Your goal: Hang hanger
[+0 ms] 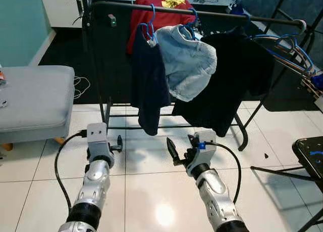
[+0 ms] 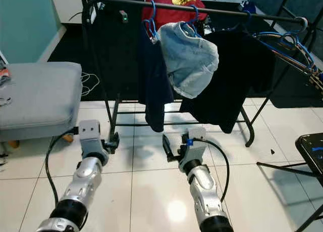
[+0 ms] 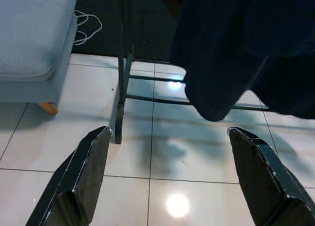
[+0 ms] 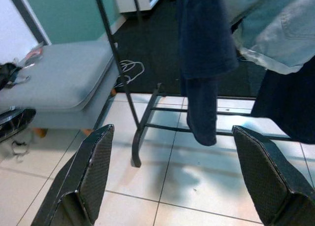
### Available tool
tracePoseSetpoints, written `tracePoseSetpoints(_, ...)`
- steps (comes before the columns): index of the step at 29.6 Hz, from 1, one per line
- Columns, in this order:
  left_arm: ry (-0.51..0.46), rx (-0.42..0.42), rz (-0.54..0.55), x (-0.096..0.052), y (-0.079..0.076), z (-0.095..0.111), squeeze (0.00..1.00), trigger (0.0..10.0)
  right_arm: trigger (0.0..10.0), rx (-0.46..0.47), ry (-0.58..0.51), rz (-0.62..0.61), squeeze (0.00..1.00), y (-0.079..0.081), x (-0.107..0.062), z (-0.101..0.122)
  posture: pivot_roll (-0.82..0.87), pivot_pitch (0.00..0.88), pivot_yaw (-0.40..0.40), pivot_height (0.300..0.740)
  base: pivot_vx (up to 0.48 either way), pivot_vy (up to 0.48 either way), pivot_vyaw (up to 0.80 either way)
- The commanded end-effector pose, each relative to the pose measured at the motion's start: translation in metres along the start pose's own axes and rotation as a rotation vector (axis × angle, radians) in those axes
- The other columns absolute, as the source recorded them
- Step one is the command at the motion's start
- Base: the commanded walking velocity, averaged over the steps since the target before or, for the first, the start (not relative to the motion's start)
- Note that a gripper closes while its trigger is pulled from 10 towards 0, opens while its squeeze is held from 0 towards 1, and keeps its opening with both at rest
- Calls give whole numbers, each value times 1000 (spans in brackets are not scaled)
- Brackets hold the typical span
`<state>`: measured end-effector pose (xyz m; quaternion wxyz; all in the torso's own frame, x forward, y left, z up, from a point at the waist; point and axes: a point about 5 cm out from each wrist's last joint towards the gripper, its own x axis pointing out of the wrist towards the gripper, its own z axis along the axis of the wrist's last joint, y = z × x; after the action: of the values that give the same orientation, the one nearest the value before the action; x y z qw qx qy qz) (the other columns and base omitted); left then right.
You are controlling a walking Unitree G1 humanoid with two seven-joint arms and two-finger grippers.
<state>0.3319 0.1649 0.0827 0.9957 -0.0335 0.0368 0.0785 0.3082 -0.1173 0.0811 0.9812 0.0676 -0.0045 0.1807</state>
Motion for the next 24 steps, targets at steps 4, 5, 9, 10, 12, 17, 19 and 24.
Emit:
tracePoseSetpoints(4, -27, -14, -25, -5, 0, 2, 0, 10000, 10000, -29, 4, -10, 0, -7, -10, -2, 3, 158, -67, 740, 0, 0, 0)
tracePoseSetpoints(5, -42, -16, -31, -8, 2, 4, 0, 10000, 10000, -43, -11, -30, 0, -11, -16, 0, 8, 156, -69, 740, 0, 0, 0)
tracePoseSetpoints(9, -62, -16, -36, -12, 4, 6, 0, 10000, 10000, -54, -31, -53, 0, -15, -23, 4, 9, 155, -70, 740, 0, 0, 0)
tracePoseSetpoints(10, -78, -7, -49, -14, 4, 10, 0, 10000, 10000, -56, -42, -51, 0, -16, -27, 7, 17, 151, -74, 740, 0, 0, 0)
tracePoseSetpoints(12, -100, 1, -61, -17, 5, 14, 0, 10000, 10000, -63, -52, -47, 0, -16, -32, 11, 19, 148, -77, 740, 0, 0, 0)
tracePoseSetpoints(17, -165, 32, -55, -38, 18, 30, 0, 10000, 10000, -82, -96, -76, 0, -19, -49, 28, 21, 140, -77, 740, 0, 0, 0)
tracePoseSetpoints(19, -167, 32, -50, -42, 20, 31, 0, 10000, 10000, -86, -96, -83, 0, -20, -52, 29, 20, 139, -76, 740, 0, 0, 0)
tracePoseSetpoints(24, -164, 35, -47, -47, 23, 32, 0, 10000, 10000, -89, -88, -94, 0, -21, -56, 29, 17, 138, -72, 740, 0, 0, 0)
